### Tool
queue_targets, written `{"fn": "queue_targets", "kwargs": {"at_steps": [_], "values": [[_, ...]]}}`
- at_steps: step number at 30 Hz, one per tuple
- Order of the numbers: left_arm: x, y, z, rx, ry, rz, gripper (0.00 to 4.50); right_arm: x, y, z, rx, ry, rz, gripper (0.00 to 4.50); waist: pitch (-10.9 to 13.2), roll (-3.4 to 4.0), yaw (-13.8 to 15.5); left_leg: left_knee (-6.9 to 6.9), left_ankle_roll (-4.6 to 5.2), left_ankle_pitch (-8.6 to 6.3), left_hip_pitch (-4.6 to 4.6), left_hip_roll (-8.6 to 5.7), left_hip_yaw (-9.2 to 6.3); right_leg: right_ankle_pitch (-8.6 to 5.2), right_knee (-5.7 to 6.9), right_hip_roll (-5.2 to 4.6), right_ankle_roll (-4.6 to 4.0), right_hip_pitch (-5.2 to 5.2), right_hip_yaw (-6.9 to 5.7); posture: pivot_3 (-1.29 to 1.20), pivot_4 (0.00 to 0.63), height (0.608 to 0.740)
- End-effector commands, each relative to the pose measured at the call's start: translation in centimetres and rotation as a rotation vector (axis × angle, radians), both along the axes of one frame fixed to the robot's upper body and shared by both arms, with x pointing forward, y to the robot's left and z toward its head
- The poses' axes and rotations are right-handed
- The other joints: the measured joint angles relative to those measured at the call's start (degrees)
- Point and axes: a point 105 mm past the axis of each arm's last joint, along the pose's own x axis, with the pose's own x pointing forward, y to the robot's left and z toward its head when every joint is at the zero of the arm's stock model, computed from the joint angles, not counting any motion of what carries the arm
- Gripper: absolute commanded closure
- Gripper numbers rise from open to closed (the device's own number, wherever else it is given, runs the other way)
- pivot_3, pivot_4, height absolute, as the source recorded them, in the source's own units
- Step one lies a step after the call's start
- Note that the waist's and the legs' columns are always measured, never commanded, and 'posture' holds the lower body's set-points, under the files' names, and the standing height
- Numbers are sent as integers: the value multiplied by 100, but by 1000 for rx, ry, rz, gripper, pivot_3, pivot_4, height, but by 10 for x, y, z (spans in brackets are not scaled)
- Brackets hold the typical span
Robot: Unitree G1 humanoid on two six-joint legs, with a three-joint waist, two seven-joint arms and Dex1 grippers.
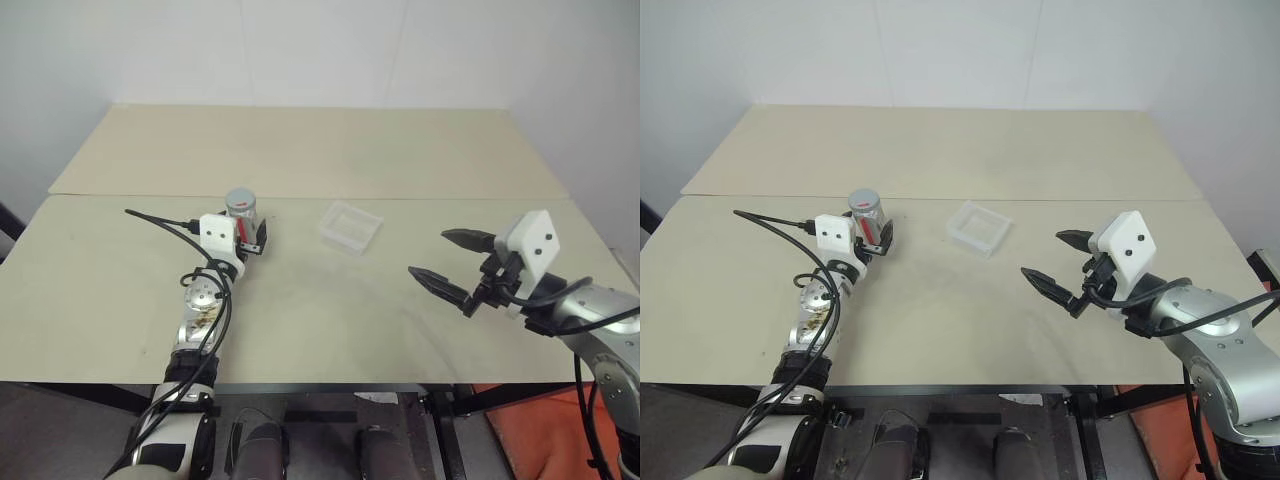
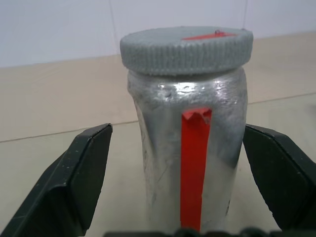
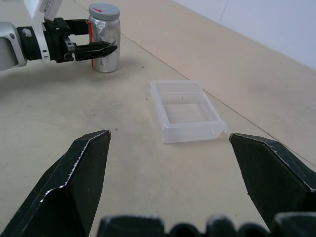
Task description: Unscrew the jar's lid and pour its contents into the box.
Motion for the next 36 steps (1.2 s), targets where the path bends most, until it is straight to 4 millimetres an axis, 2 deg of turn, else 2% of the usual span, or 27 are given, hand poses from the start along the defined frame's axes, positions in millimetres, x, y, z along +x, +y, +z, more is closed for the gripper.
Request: {"fn": "queue_targets", "kwargs": {"at_steps": [1, 3, 8, 9, 18, 22, 26, 30, 32, 36], "values": [[3, 0, 13, -4, -53, -11, 420, -3, 5, 10, -2, -51, 4, 0, 0, 0, -1, 0, 0, 0, 0, 0, 0, 0, 0, 0, 0, 0, 0, 0, 150, 740], [4, 3, 13, -15, -50, 5, 885, -2, 6, 10, 4, -55, 2, 0, 0, 0, 1, 0, 0, 0, 0, 0, 0, 0, 0, 0, 0, 0, 0, 0, 150, 740], [7, 9, 13, 1, -59, 44, 2504, -1, 10, 7, 8, -56, 0, 0, 0, 0, 4, 1, 0, 0, 0, -1, 2, 0, 0, 0, 0, 0, -1, 0, 150, 740], [8, 11, 13, 6, -61, 51, 2568, -1, 12, 6, 7, -55, 3, 0, 0, 0, 2, 0, 0, 0, 0, -1, 2, 0, 0, 0, 1, 0, -1, 0, 150, 740], [2, 31, 18, -10, -83, 67, 2568, -4, 24, 8, 44, -63, 22, 0, 0, 0, -14, 0, 0, 0, -1, 0, 1, 0, 1, 0, 1, -2, -1, 0, 150, 740], [3, 31, 17, -57, -45, 62, 2568, 0, 30, 7, 49, -60, 55, 0, 0, 0, -16, 0, 0, 0, -2, 0, -1, 0, 1, 0, 1, -2, -1, 0, 150, 740], [0, 20, 22, -9, -40, 18, 2568, 2, 40, 12, 72, -75, 93, 0, 0, 0, -21, 0, -1, 1, 0, -1, 1, 0, 2, 0, 1, 0, -3, 0, 150, 740], [0, 34, 20, -74, 3, 102, 2568, 3, 52, 3, 82, -62, 107, 0, 0, 0, -18, 0, -1, 1, -5, 0, -3, 0, -1, 0, 1, -3, -5, 0, 150, 740], [-4, 32, 22, -63, 5, 44, 2568, 7, 57, 11, 143, -67, 94, 0, 0, 0, -47, 0, -1, 1, -5, 0, -6, 0, 1, 0, 1, -3, -5, 0, 150, 740], [-29, 12, 21, 31, 27, -198, 2568, 2, 64, 21, 143, -95, 166, 0, 0, 0, -81, -5, -3, 2, -2, 2, -11, 0, 4, 1, 0, -6, -5, 0, 150, 740]]}}
